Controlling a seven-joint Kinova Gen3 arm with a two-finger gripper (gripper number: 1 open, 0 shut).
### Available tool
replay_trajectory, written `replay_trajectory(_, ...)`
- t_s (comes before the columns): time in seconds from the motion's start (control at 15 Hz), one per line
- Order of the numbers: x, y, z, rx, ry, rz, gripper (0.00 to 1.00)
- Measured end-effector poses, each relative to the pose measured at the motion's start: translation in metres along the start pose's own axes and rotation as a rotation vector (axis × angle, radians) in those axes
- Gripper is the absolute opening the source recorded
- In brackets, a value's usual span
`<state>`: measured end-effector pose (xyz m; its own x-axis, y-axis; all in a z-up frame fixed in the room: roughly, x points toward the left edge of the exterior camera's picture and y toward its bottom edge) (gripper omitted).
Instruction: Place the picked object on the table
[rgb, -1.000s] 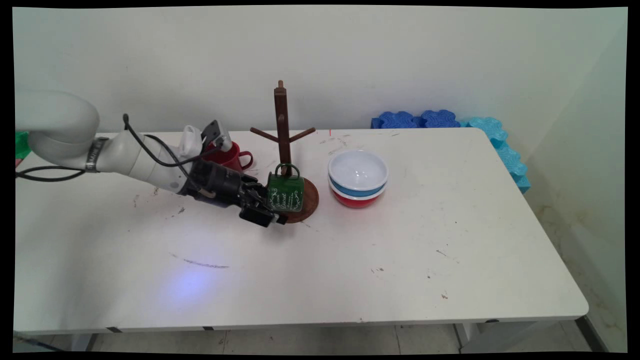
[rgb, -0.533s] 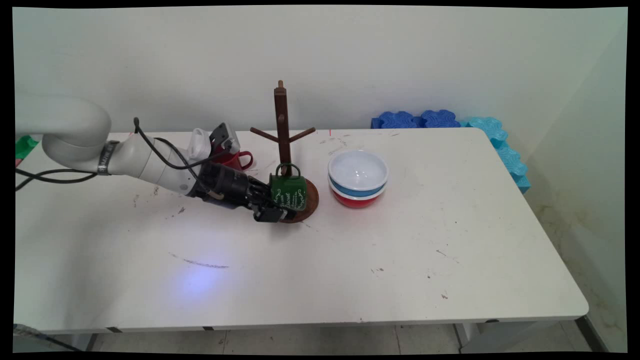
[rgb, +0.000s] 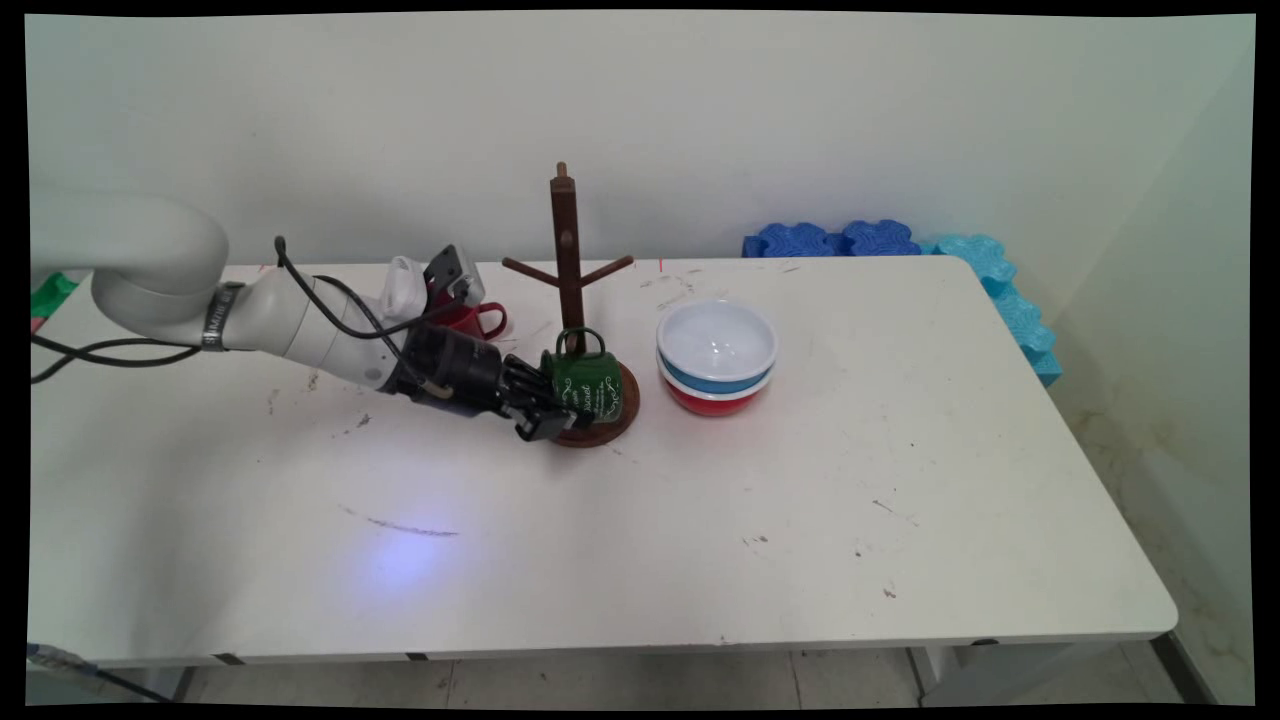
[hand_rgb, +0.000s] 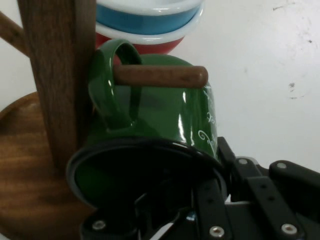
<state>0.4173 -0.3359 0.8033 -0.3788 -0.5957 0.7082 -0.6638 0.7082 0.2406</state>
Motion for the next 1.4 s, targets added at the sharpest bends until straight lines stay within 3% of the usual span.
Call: replay_trajectory(1.4, 0.007, 0.007, -0.021, 0.007, -0.031, 0.159, 0.00)
